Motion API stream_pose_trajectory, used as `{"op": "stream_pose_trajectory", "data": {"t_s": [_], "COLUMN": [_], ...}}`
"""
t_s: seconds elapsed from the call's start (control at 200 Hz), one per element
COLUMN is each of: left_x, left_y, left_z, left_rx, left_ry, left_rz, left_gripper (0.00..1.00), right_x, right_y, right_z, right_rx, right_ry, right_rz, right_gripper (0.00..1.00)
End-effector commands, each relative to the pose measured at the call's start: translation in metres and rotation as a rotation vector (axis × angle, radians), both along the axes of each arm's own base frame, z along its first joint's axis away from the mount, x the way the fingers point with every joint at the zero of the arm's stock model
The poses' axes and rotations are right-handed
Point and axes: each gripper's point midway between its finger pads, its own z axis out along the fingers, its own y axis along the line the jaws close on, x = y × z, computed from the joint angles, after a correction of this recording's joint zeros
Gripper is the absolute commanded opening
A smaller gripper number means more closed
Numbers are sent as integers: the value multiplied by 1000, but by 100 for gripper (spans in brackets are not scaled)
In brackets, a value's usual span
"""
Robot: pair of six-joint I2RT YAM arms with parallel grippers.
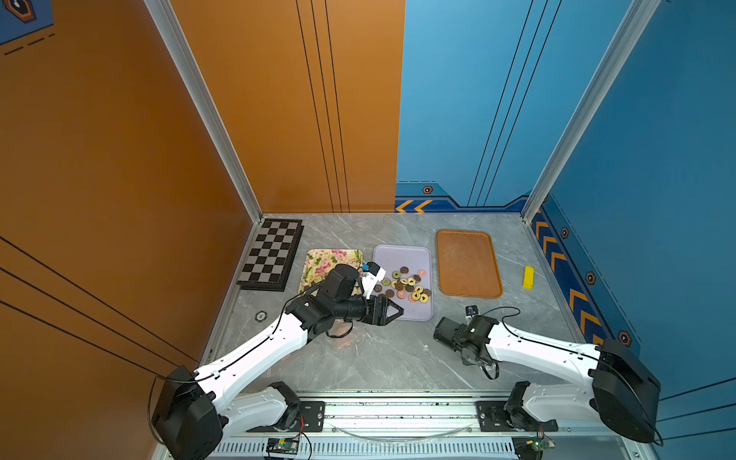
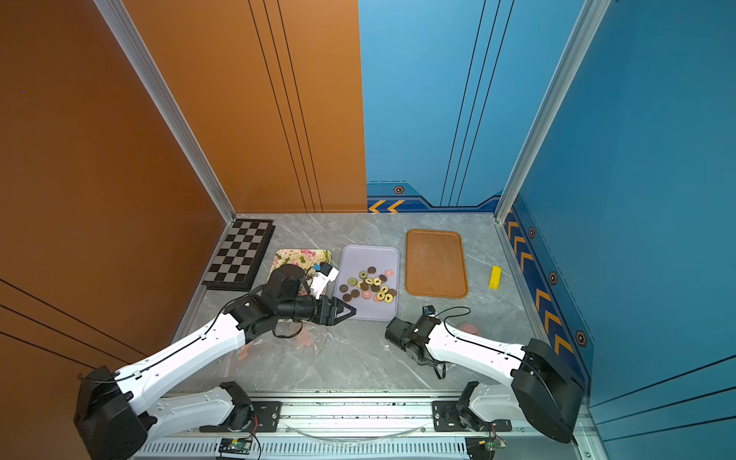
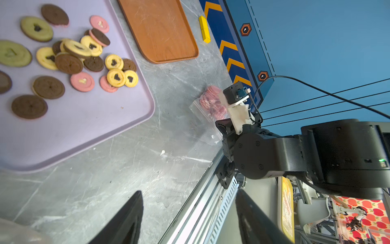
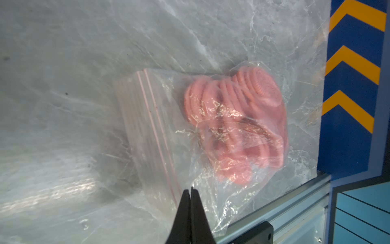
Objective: Pour cookies out of the ziploc bag
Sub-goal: Open the ziploc bag at the center of the board.
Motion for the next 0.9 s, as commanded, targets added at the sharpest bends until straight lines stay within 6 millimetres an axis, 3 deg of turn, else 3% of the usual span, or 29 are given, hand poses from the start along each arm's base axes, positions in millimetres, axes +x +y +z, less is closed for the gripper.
{"op": "stream_pose_trajectory", "data": {"t_s": [0.0,0.07,0.11,0.195,0.27,0.335,0.471,0.541,0.566,0.761,0.826,0.896], "left_x": [13,16,20,24,21,18,10,8,5,-4,-5,-5], "left_y": [0,0,-3,-2,-2,-1,7,10,14,20,22,24], "left_z": [20,21,36,32,25,18,14,18,7,2,2,2], "left_rx": [58,96,95,144,161,163,161,150,161,133,127,123], "left_ry": [-162,-200,-251,-262,-235,-212,-193,-196,-175,-151,-151,-154], "left_rz": [-53,-81,-101,-118,-133,-136,-111,-94,-89,-56,-45,-35], "left_gripper": [68,68,68,68,68,67,67,67,67,67,67,68], "right_x": [7,8,9,8,-3,-9,-1,0,1,10,12,14], "right_y": [11,18,20,22,23,23,18,17,15,6,5,4], "right_z": [14,17,22,26,14,4,6,-1,-3,-12,-13,-12], "right_rx": [132,231,269,313,299,244,83,21,-7,-164,-186,-197], "right_ry": [-31,-35,-46,-37,23,43,3,26,33,35,37,33], "right_rz": [5,3,-4,1,18,39,64,67,66,54,56,60], "right_gripper": [0,0,0,0,46,54,75,77,77,75,67,53]}}
